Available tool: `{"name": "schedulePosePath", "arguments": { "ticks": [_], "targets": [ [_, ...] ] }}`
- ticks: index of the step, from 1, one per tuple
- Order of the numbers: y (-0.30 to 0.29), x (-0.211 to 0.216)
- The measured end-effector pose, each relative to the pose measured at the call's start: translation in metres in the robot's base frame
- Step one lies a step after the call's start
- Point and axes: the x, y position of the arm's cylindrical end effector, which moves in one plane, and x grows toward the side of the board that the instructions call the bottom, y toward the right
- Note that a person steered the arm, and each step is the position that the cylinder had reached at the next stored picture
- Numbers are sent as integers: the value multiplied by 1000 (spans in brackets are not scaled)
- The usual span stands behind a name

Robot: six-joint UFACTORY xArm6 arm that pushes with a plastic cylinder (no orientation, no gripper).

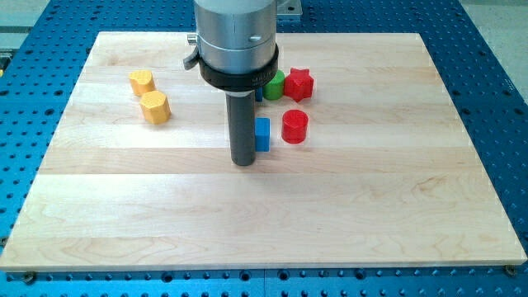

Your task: Move the blue cube into the green star

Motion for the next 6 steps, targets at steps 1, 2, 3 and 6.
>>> {"name": "schedulePosePath", "arguments": {
  "ticks": [1,2,3,6],
  "targets": [
    [22,23],
    [27,7],
    [27,-14],
    [33,-9]
  ]
}}
